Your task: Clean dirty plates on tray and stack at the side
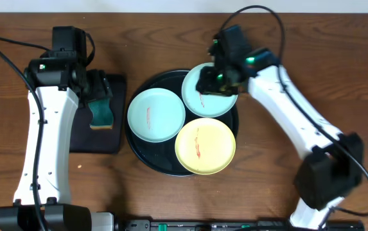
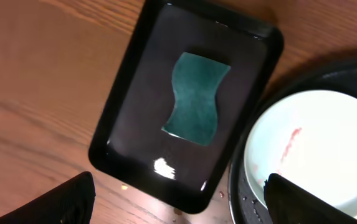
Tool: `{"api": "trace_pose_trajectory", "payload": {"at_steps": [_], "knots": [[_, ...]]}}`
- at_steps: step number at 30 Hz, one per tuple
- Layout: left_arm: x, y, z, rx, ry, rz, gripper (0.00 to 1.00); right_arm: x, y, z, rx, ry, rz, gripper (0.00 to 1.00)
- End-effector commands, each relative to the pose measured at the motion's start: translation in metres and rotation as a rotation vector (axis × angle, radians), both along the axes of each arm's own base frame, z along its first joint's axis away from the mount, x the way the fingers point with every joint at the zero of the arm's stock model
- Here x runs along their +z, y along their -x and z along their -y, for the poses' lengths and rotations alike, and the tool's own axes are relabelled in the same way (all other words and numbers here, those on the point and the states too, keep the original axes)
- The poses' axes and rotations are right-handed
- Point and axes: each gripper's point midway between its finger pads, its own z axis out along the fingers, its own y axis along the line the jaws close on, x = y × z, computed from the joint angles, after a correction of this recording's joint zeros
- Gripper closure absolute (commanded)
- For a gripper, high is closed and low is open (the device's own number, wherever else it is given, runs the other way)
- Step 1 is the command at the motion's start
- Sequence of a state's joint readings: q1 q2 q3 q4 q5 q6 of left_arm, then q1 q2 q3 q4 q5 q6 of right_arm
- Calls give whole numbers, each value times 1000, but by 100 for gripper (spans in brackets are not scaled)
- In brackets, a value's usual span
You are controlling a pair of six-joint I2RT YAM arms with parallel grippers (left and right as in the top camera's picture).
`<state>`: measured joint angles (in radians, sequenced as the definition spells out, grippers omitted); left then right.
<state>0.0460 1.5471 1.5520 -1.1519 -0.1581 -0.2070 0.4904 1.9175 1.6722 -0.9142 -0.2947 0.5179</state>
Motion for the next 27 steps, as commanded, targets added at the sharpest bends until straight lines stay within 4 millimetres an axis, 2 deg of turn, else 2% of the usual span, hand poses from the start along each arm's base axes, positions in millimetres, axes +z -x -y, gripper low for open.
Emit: {"api": "trace_pose_trajectory", "payload": {"at_steps": [1,4,8,16,27], "knots": [[-1,-2,-15,63,-27,-3,13,-21,1,-17,-18,27,-33,67],[-10,1,-21,80,-26,-33,13,-38,6,-32,5,67,-33,74],[-24,5,-27,98,-22,-77,13,-59,12,-48,20,151,3,76],[-30,5,-27,98,-21,-97,14,-85,20,-57,17,247,19,78],[-32,5,-27,98,-21,-102,14,-116,21,-52,4,311,-15,80]]}}
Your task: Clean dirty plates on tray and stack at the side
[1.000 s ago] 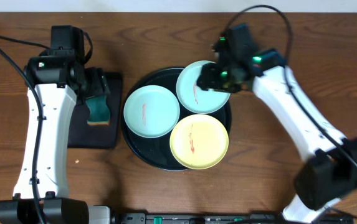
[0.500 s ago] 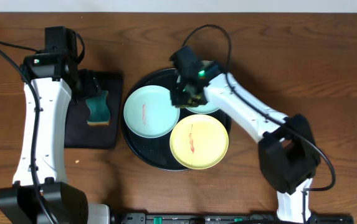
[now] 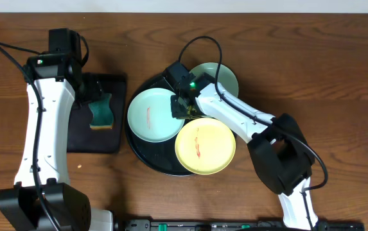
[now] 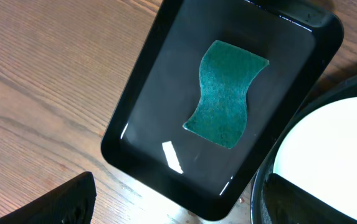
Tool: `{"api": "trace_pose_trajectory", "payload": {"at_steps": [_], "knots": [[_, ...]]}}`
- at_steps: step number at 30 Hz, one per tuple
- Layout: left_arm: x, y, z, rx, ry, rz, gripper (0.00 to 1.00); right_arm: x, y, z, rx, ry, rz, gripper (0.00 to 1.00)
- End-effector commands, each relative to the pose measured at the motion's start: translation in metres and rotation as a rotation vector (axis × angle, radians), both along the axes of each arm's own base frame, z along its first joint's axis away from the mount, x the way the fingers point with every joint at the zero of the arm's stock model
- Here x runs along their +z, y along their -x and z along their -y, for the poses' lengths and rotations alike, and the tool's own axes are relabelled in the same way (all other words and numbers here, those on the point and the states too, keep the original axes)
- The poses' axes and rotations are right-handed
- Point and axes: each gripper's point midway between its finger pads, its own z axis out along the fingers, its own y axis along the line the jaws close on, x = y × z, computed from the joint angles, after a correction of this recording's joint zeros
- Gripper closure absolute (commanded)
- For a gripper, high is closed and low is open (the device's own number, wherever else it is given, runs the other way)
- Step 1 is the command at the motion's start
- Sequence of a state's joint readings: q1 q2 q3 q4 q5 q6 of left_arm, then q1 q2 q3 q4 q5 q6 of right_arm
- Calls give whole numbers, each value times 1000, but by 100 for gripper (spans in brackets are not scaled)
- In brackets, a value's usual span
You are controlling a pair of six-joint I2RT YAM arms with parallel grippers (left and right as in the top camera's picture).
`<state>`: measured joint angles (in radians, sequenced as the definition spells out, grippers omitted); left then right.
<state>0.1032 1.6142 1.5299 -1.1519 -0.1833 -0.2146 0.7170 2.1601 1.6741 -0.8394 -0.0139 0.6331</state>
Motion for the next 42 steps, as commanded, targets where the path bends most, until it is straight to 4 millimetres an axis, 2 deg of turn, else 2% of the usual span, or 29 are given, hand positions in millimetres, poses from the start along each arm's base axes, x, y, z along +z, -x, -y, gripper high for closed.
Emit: {"api": "trace_pose_trajectory", "payload": {"at_steps": [1,11,14,20,23,27,29,34,42], "knots": [[-4,2,-3,27,-6,-13,14,-11,-5,0,-21,23,4,81],[-5,2,-3,26,-6,-15,14,-29,-5,-1,-18,37,-11,91],[-7,1,-3,26,-6,-20,14,-39,-3,0,-18,50,-31,99],[-22,-2,-4,24,-2,-62,14,-44,-1,0,-17,44,-48,99],[-36,-5,-3,5,3,-105,17,-44,-1,0,-16,44,-48,99],[-66,-14,12,-116,86,-180,19,-44,-1,0,-13,46,-48,99],[-77,-18,12,-121,93,-196,19,-44,-1,0,-11,46,-48,99],[-109,-29,11,-126,102,-236,31,-44,0,-1,9,46,-48,99],[-153,-28,15,-146,151,-329,36,-44,-1,-1,11,43,-45,99]]}}
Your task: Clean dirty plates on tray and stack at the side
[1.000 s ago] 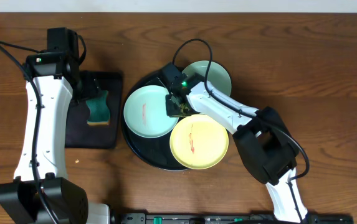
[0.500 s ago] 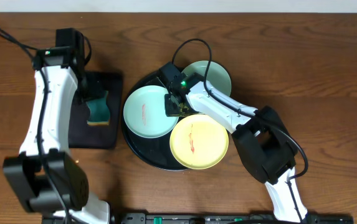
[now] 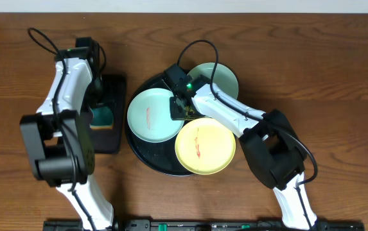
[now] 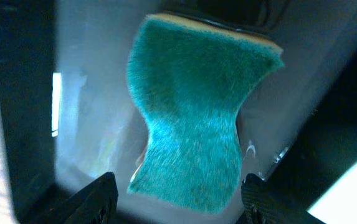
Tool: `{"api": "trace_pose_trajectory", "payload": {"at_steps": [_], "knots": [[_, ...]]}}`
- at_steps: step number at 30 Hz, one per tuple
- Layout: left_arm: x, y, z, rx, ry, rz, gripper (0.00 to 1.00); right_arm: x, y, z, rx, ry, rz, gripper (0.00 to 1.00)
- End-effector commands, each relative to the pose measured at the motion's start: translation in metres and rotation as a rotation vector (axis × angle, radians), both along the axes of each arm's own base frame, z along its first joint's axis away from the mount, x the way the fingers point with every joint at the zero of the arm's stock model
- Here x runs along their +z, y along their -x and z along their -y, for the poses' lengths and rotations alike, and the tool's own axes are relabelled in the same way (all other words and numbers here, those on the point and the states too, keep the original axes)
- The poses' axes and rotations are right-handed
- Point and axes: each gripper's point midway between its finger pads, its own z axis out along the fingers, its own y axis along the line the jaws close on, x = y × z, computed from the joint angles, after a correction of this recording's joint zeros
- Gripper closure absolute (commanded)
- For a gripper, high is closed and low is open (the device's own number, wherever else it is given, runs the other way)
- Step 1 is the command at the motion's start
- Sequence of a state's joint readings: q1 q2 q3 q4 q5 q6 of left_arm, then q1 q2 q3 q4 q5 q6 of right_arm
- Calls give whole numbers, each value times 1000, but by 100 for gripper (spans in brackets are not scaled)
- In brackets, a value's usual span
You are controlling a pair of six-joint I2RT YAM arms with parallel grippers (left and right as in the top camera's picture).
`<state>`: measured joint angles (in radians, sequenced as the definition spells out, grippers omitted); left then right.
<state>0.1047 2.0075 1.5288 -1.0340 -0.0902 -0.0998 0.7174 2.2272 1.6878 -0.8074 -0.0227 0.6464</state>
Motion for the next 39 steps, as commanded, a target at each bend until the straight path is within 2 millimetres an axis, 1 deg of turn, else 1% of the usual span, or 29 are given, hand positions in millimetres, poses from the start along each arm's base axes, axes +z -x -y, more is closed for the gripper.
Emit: {"api": "trace_pose_trajectory", "payload": {"at_steps": [1,4,6,12,14,16,19,21,24,27,30,32,34,36,39], "knots": [[-24,2,3,-22,42,-47,36,-19,2,3,22,36,-22,99],[-36,-3,2,-26,42,-48,37,-19,3,3,28,36,-23,99],[-41,-6,0,-23,41,-42,41,-19,3,3,34,36,-22,99],[-43,-6,-9,-1,41,-38,57,-19,3,2,34,35,-21,99],[-43,-6,-11,5,41,-38,61,-19,3,2,34,34,-20,99],[-44,-5,-12,8,42,-40,61,-19,3,2,34,34,-20,99],[-44,-3,-11,8,45,-45,61,-19,2,2,34,34,-20,99],[-41,-5,-8,8,65,-37,53,-19,2,2,34,33,-19,99],[-31,-8,-5,8,85,-23,43,-19,2,2,34,33,-19,99],[-18,-13,-5,5,83,12,39,-19,2,2,34,34,-19,99],[-6,-16,-8,-6,79,44,38,-19,2,2,34,34,-19,98],[-2,-16,-10,-17,78,51,38,-19,2,2,34,33,-19,98],[-3,-15,-10,-45,98,50,38,-19,2,2,34,33,-18,98],[-6,-15,-4,-87,151,52,38,-19,2,2,34,33,-19,98],[-11,-13,-4,-88,164,52,39,-19,2,2,34,33,-19,98]]}}
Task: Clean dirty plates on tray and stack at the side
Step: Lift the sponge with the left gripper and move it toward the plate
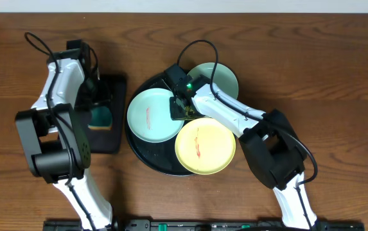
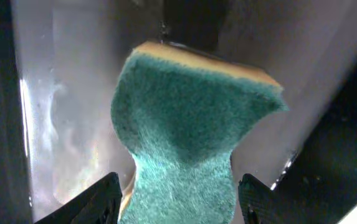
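A green sponge point(image 2: 190, 137) with a yellow backing lies in the small black rectangular tray point(image 1: 110, 138). My left gripper point(image 2: 179, 182) is open low over it, one finger on each side of the sponge's near end. On the round black tray point(image 1: 146, 157) sit a light blue plate point(image 1: 155, 115) and a yellow plate point(image 1: 205, 146), each with a red smear. A pale green plate point(image 1: 222, 76) lies at the tray's back right, partly under my right arm. My right gripper point(image 1: 182, 109) is in the tray's middle between the plates; its jaws are unclear.
The wooden table point(image 1: 325, 77) surrounds both trays. The sponge tray's wet bottom point(image 2: 60, 124) shines. My right arm crosses over the back right of the round tray.
My left gripper has come lower and closer to the sponge, which now fills more of the wrist view between the open fingers. The right arm and plates have not moved.
At first my left gripper hung open high above the sponge tray, and my right gripper was at the pale green plate. Then the right gripper stood in the tray's middle and that plate lay further back right. The left gripper then came down around the sponge.
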Tool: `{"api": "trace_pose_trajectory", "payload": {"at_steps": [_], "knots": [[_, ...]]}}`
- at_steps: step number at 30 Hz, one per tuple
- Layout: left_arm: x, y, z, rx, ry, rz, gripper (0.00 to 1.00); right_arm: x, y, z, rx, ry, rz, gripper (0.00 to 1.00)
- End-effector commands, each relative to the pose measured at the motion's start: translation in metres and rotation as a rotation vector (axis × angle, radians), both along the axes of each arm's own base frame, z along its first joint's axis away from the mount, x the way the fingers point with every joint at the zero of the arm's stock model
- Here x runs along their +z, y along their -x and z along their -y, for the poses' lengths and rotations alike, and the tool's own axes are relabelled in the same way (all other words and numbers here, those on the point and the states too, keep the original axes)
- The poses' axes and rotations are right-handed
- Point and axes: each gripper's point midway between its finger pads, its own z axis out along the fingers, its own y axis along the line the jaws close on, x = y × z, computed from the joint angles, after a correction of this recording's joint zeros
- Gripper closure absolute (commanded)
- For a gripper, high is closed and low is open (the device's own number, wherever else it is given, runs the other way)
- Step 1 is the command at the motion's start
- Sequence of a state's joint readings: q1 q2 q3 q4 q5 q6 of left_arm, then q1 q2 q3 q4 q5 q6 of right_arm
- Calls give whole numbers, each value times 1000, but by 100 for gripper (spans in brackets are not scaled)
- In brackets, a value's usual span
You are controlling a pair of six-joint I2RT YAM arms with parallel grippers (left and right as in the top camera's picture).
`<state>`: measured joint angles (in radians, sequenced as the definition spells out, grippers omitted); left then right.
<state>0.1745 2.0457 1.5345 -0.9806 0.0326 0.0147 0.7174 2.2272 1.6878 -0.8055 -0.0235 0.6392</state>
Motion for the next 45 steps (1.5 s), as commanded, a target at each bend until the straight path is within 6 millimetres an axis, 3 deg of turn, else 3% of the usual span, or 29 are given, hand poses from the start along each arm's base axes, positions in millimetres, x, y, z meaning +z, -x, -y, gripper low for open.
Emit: {"api": "trace_pose_trajectory", "payload": {"at_steps": [1,7,19,23,26,30,34,45], "knots": [[1,-1,3,-45,43,23,39,-19,2,3,26,34,-21,98],[-11,5,5,-49,45,11,40,-19,2,3,26,34,-21,98],[-28,10,5,-47,44,16,53,-19,2,3,26,34,-21,98],[-30,11,5,-47,44,12,67,-19,2,3,27,35,-21,99],[-30,10,5,-40,43,18,92,-19,2,3,27,34,-21,99],[-28,5,4,-9,40,33,93,-19,2,3,27,34,-21,99],[-7,-1,3,1,37,56,93,-18,5,-1,61,16,-31,99],[97,-5,4,19,-4,293,93,-15,6,2,93,-35,-89,99]]}}
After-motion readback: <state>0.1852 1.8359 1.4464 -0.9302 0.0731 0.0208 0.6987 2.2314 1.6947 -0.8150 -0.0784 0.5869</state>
